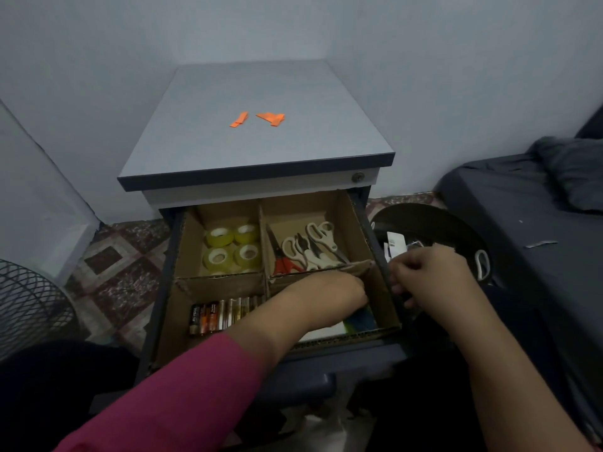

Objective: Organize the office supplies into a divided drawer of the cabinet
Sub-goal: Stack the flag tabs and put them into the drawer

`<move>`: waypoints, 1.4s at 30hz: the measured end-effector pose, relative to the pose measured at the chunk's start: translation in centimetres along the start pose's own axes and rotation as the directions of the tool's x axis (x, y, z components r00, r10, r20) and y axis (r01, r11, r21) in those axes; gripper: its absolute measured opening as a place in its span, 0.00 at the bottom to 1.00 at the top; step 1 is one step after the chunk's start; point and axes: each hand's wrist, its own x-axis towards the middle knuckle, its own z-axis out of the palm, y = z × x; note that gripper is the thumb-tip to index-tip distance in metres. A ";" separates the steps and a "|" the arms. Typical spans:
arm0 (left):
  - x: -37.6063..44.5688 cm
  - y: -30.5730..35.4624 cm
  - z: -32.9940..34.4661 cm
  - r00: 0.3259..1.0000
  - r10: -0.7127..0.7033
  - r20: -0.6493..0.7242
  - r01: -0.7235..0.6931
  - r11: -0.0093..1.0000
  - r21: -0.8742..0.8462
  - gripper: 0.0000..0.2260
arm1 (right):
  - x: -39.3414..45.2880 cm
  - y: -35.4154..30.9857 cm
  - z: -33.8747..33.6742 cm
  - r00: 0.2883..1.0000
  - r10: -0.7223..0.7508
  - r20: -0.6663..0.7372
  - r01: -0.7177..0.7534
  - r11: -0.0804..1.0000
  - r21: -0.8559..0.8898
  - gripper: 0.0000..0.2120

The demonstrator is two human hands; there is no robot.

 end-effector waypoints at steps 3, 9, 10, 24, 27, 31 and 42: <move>-1.9 -1.3 0.6 0.992 -0.055 -0.111 0.037 0.987 -0.159 0.21 | -0.4 0.1 0.8 0.999 -0.051 0.010 0.051 0.997 -0.064 0.08; -8.3 -2.5 0.5 0.937 -0.286 -0.200 0.146 0.842 -0.519 0.12 | 0.6 0.1 4.0 0.976 -0.214 0.030 0.203 0.859 -0.469 0.09; -9.0 -2.6 0.6 0.910 -0.359 -0.207 0.173 0.783 -0.597 0.12 | 1.0 -0.1 4.7 0.977 -0.203 0.067 0.208 0.827 -0.522 0.08; -10.0 -3.0 1.5 0.731 -0.680 -0.054 0.050 0.132 -0.990 0.10 | 2.2 -0.5 8.3 0.979 -0.081 0.189 0.189 0.714 -0.674 0.09; -10.0 -3.1 1.5 0.733 -0.678 -0.056 0.035 0.120 -0.992 0.10 | 2.1 -0.5 8.2 0.978 -0.087 0.190 0.194 0.716 -0.671 0.08; -10.0 -3.1 1.4 0.733 -0.679 -0.052 0.027 0.105 -0.994 0.09 | 1.7 -0.6 7.8 0.973 -0.110 0.202 0.220 0.705 -0.675 0.05; -9.7 -3.6 1.9 0.733 -0.678 -0.053 -0.010 0.068 -0.998 0.09 | 1.3 -2.4 11.2 0.905 -0.198 0.377 0.342 0.865 -0.367 0.08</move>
